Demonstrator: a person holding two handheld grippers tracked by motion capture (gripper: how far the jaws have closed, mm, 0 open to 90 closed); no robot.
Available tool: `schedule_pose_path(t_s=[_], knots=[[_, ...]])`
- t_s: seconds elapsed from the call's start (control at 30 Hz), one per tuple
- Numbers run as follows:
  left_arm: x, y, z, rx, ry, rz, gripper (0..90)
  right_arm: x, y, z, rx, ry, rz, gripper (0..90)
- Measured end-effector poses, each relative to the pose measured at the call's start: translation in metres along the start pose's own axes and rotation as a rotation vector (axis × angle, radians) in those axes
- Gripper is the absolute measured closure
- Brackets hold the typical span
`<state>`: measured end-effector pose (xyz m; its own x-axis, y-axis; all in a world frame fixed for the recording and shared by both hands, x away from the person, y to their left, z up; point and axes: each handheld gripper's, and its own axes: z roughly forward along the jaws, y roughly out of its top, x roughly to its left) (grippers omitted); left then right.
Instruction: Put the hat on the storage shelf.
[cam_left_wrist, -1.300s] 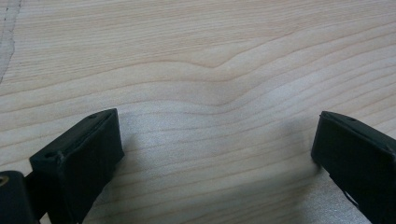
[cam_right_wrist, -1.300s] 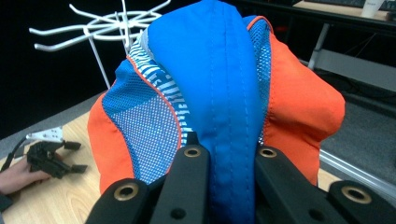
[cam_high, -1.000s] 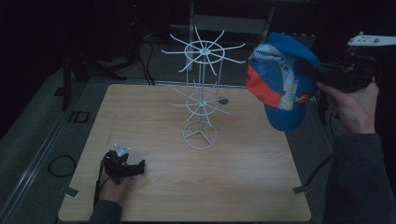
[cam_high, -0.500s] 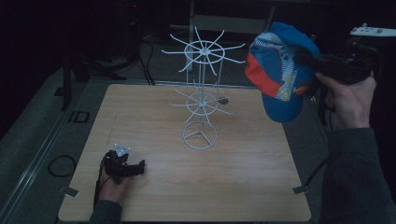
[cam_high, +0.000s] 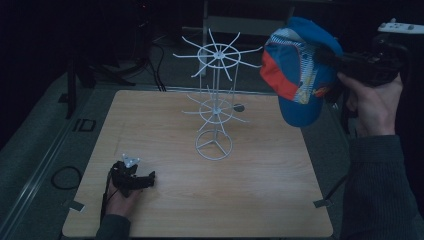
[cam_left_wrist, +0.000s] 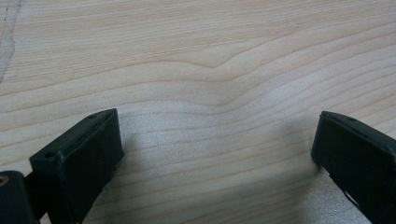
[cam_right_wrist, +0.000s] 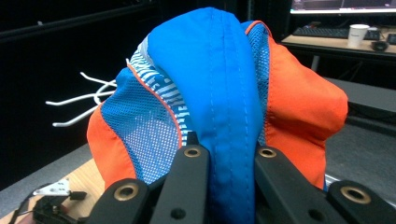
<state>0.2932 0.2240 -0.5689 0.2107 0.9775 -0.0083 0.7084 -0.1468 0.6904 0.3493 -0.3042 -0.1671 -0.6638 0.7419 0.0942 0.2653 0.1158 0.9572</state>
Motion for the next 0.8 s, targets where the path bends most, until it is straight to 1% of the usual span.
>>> schedule_pose_path(t_s=[0.1, 0.2, 0.23, 0.27, 0.4, 0.43, 0.47, 0.5, 0.53, 0.57, 0.6, 0.63, 0.67, 0.8], knots=[[0.0, 0.0, 0.0, 0.0, 0.0, 0.001, 2.3, 0.004, 0.0, 0.002, -0.001, 0.041, -0.005, 88.7], [0.0, 0.0, 0.0, 0.001, 0.0, 0.001, 2.3, 0.01, -0.002, 0.006, 0.009, 0.086, -0.019, 88.7], [0.0, 0.0, 0.0, 0.001, 0.0, 0.001, 2.4, 0.01, -0.002, 0.006, 0.009, 0.086, -0.019, 88.7], [0.0, 0.0, 0.0, 0.001, -0.001, 0.0, 2.4, 0.013, -0.005, 0.01, 0.017, 0.115, -0.029, 88.7], [0.0, 0.0, 0.0, 0.003, -0.001, 0.001, 2.3, 0.019, -0.012, 0.014, 0.039, 0.157, -0.041, 88.7], [0.0, 0.0, 0.0, 0.003, -0.001, 0.001, 2.3, 0.019, -0.012, 0.014, 0.039, 0.157, -0.041, 88.7], [0.0, 0.0, 0.0, 0.004, -0.001, 0.001, 2.3, 0.022, -0.016, 0.017, 0.051, 0.173, -0.053, 88.7], [0.0, 0.0, 0.0, 0.004, -0.001, 0.001, 2.3, 0.022, -0.016, 0.017, 0.051, 0.173, -0.053, 88.7], [0.0, 0.0, 0.0, 0.003, -0.001, 0.002, 2.3, 0.025, -0.023, 0.021, 0.076, 0.183, -0.064, 88.7], [0.0, 0.0, 0.0, 0.003, -0.001, 0.002, 2.3, 0.025, -0.023, 0.021, 0.076, 0.183, -0.064, 88.7], [0.0, 0.0, 0.0, 0.002, -0.001, 0.001, 2.3, 0.025, -0.028, 0.025, 0.096, 0.191, -0.065, 88.7], [0.0, 0.0, 0.0, 0.002, -0.001, 0.001, 2.3, 0.025, -0.028, 0.025, 0.096, 0.191, -0.065, 88.7], [0.0, 0.0, 0.0, 0.001, -0.001, 0.0, 2.3, 0.023, -0.036, 0.03, 0.119, 0.198, -0.057, 88.6], [0.0, 0.0, 0.0, 0.001, -0.001, -0.001, 2.3, 0.018, -0.051, 0.04, 0.185, 0.218, -0.049, 88.4]])
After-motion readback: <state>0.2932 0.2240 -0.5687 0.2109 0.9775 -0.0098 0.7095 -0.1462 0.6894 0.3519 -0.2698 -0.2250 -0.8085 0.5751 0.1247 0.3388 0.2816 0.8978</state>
